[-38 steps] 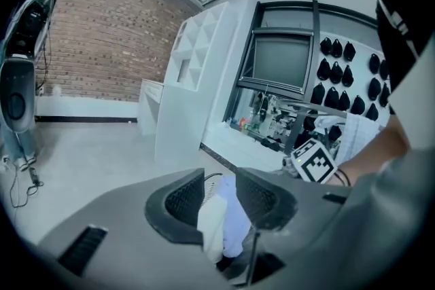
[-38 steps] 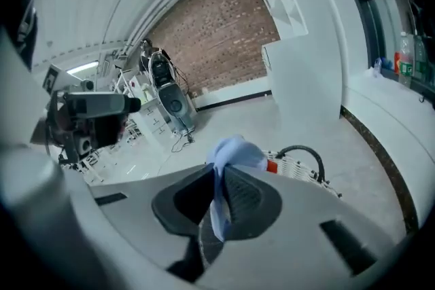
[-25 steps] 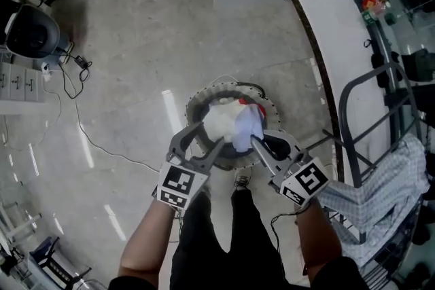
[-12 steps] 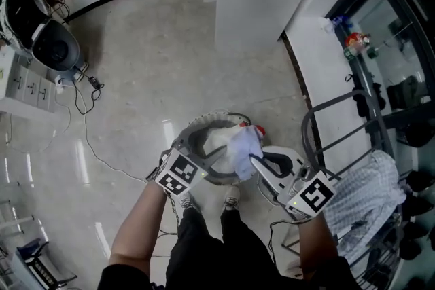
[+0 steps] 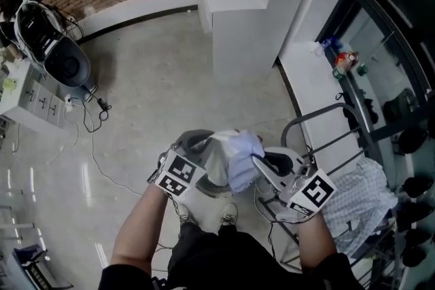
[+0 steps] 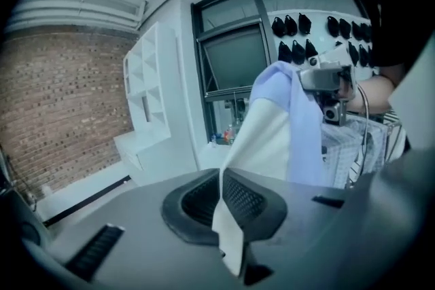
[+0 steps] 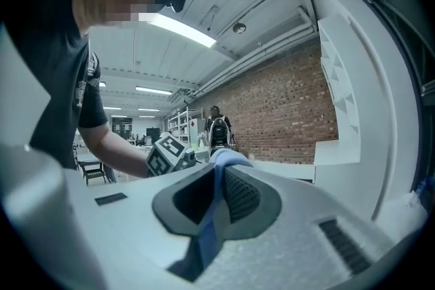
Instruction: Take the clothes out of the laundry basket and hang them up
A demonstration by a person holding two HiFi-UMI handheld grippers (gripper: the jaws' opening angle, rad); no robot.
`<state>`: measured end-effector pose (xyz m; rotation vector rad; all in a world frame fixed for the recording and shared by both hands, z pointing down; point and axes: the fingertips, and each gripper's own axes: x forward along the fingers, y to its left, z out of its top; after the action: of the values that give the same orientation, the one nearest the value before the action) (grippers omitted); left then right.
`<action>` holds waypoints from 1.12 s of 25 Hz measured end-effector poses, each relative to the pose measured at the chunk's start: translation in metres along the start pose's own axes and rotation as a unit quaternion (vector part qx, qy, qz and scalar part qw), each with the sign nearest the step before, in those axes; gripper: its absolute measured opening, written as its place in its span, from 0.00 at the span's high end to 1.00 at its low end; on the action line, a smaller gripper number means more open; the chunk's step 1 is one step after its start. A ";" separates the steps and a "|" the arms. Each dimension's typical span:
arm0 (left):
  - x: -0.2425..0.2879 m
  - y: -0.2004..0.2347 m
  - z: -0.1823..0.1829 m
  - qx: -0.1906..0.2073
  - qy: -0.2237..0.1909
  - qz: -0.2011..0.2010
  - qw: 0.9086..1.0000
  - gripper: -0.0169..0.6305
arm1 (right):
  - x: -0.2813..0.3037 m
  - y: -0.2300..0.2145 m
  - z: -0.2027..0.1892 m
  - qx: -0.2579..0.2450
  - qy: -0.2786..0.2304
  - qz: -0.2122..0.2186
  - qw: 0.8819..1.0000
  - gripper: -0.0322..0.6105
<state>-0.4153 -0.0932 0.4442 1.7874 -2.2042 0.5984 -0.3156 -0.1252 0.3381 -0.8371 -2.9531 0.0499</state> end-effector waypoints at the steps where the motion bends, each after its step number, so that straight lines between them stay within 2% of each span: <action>1: -0.005 0.004 0.009 -0.003 -0.008 0.019 1.000 0.96 | -0.006 -0.003 0.001 0.007 -0.003 -0.006 1.000 0.90; 7: -0.047 0.032 0.068 -0.026 -0.066 0.121 0.990 0.96 | -0.018 -0.005 0.012 0.030 -0.022 -0.025 0.999 0.90; 10: -0.065 0.036 0.095 -0.035 -0.099 0.153 0.983 0.96 | -0.019 0.000 0.013 0.030 -0.023 -0.034 0.999 0.90; 12: -0.070 0.030 0.110 -0.031 -0.115 0.160 0.980 0.96 | -0.024 0.001 0.009 0.031 -0.022 -0.045 0.998 0.90; 18: -0.086 0.016 0.135 -0.024 -0.146 0.133 0.980 0.96 | -0.031 0.003 0.007 0.077 -0.039 -0.091 0.992 0.90; 22: -0.091 0.004 0.147 -0.017 -0.162 0.093 0.982 0.96 | -0.041 0.007 0.010 0.100 -0.054 -0.133 0.985 0.90; 28: -0.095 -0.004 0.152 -0.027 -0.181 0.036 0.983 0.96 | -0.039 0.018 0.001 0.118 -0.035 -0.201 0.972 0.87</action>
<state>-0.3796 -0.0805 0.2694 1.9208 -2.4979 0.2364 -0.2725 -0.1304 0.3336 -0.2066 -3.0351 0.4034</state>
